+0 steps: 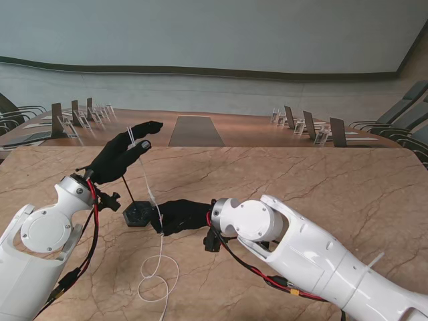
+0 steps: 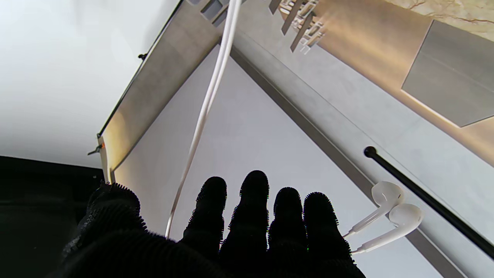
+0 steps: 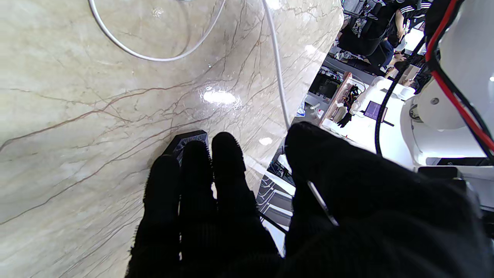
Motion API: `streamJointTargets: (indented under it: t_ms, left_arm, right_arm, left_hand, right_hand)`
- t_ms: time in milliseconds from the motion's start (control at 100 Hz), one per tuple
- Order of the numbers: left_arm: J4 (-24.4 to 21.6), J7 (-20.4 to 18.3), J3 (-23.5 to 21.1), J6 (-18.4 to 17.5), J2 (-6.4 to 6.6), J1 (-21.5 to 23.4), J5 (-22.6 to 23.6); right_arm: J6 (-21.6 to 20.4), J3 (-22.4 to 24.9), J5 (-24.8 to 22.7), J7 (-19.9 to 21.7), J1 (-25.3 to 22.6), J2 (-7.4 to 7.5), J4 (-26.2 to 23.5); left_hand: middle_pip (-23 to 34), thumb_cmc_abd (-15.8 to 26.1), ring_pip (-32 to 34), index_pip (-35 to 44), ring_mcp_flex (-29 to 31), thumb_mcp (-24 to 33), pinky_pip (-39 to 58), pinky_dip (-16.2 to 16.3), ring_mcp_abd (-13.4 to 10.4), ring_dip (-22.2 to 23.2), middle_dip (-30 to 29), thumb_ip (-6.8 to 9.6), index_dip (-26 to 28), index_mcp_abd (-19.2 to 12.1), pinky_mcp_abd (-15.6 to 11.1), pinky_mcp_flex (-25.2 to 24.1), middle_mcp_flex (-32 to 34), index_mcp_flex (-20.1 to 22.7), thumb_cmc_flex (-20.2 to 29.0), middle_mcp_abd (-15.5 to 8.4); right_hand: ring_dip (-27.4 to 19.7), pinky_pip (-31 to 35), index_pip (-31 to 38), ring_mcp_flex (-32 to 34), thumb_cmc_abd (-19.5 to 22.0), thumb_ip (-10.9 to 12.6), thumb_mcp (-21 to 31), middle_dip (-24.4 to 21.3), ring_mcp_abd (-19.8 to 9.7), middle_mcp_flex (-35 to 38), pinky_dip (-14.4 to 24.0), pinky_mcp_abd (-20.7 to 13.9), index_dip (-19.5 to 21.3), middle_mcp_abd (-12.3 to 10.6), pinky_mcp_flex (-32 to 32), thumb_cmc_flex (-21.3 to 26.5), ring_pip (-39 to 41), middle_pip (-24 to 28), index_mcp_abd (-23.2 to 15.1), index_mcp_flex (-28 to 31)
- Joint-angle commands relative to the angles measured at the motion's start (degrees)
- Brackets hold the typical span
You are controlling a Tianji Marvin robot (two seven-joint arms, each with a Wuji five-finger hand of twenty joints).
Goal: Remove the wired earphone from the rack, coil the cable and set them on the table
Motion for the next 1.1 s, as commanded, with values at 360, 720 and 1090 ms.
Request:
streamJointTargets:
  t_ms: [360, 720, 1090]
  left_arm:
    - [-4.19, -0.2, 4.39, 2.85, -0.17, 0.63, 0.42]
    - [-4.49, -1.35, 11.92, 7.11, -0.41, -1.91, -1.48]
    - [-3.02, -0.06, 20.18, 11.45, -1.49, -5.9, -3.53]
  right_arm:
    - [1.1, 4.39, -2.9, 0.05, -5.49, 1.98, -3.97]
    - [1.8, 12.89, -8.41, 0.15, -13.92, 4.11, -8.07]
    - [-0.08, 21.85, -13.5, -0.03, -22.2, 5.39, -11.27]
  left_hand:
    - [-0.27, 0.84, 0.24, 1.63, 0.44, -0.44, -0.19, -0.63, -2.14, -0.36, -0.57, -1.06, -0.88, -0.76, -2.38, -0.41, 1.39, 1.56, 0.56, -1.5]
    - [-0.34, 0.73, 0.1, 1.51, 0.17, -0.36, -0.4, -0.73, -2.5, -0.48, -0.64, -0.97, -0.82, -1.02, -2.67, -0.64, 1.35, 1.82, 0.66, -1.7]
    - [-0.24, 0.69, 0.2, 1.57, 0.13, -0.37, -0.38, -0.72, -2.65, -0.45, -0.62, -0.97, -0.69, -1.29, -2.68, -0.72, 1.3, 1.72, 0.55, -1.65]
  right_hand:
    - [-0.31, -1.48, 2.41, -2.84, 1.56, -0.01, -1.67, -0.05, -2.57, -3.49, -0.4, -2.69, -1.76, -0.34, -1.45, -1.82, -0.53, -0.36, -0.76, -2.09]
    - [-1.09, -6.73, -1.21, -9.07, 5.32, 0.31, -12.5, -1.21, -4.63, -13.52, -0.45, -5.06, -15.07, -2.13, -5.04, -4.0, -3.71, -1.98, 3.67, -14.65]
    - [-3.17, -13.33, -15.83, -12.97, 10.91, 2.12, -22.59, -3.52, -7.6, -21.69, -0.43, -6.76, -11.81, -6.0, -7.48, -5.72, -10.17, -5.97, 8.01, -22.26]
